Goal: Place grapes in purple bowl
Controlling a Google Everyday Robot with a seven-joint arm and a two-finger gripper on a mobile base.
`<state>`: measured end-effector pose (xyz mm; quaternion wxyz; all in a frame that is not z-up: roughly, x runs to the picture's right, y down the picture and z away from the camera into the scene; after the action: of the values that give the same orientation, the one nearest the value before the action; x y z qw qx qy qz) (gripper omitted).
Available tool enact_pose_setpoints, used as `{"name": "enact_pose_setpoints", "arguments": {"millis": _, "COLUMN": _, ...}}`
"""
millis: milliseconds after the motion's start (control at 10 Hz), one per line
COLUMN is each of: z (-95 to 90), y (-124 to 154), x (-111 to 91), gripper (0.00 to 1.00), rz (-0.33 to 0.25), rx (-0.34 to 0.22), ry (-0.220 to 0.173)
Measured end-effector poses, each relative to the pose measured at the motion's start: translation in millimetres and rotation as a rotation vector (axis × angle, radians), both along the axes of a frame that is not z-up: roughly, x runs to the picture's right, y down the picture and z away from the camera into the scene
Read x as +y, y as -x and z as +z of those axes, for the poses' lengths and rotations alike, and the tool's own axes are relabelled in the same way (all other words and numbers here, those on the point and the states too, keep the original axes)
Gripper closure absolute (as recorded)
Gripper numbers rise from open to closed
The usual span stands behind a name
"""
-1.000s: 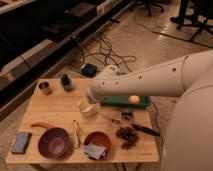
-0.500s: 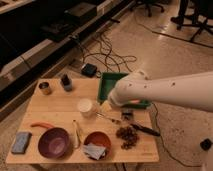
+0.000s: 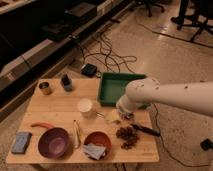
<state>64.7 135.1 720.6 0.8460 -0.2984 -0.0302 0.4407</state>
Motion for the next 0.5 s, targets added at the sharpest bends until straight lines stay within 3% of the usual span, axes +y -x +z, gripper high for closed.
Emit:
{"name": "enact_pose_setpoints", "arguments": {"millis": 300, "z": -21.7, "y": 10, "x": 27, "gripper": 0.20, "rz": -0.094, "rx": 0.038, "ry": 0.038}}
{"name": "enact_pose_setpoints", "arguments": {"millis": 500, "z": -23.3, "y": -6, "x": 51, "gripper": 0.20, "rz": -0.117, "rx": 0.088, "ry": 0.070}}
